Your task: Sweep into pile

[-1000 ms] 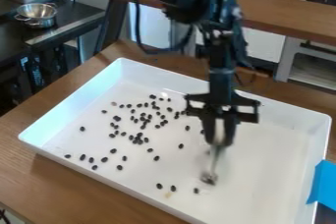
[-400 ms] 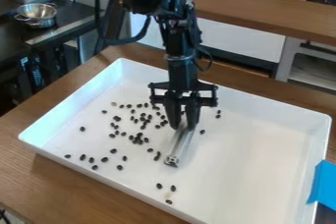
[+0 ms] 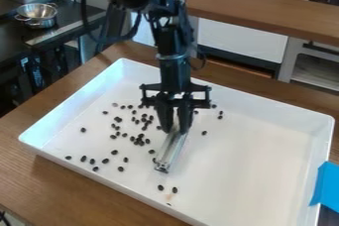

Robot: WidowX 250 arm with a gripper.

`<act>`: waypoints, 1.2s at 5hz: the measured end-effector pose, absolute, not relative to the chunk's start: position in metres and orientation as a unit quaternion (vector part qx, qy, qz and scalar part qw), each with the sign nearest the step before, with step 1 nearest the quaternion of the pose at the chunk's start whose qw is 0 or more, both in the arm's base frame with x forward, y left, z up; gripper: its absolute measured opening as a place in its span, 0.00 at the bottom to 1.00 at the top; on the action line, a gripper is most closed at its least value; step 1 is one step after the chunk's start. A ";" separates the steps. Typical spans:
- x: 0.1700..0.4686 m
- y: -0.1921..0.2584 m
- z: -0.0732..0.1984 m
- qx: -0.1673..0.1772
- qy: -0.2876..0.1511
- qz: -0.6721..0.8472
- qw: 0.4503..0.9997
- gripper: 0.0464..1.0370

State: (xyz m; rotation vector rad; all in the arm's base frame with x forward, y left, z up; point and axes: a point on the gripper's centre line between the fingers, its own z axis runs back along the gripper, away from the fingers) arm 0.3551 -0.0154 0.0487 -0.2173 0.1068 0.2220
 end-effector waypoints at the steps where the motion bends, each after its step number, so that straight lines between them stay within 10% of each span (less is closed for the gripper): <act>1: 0.371 -0.044 0.067 -0.114 0.032 0.100 0.988 0.27; 6: 0.416 -0.071 0.033 -0.105 0.032 0.124 0.986 0.27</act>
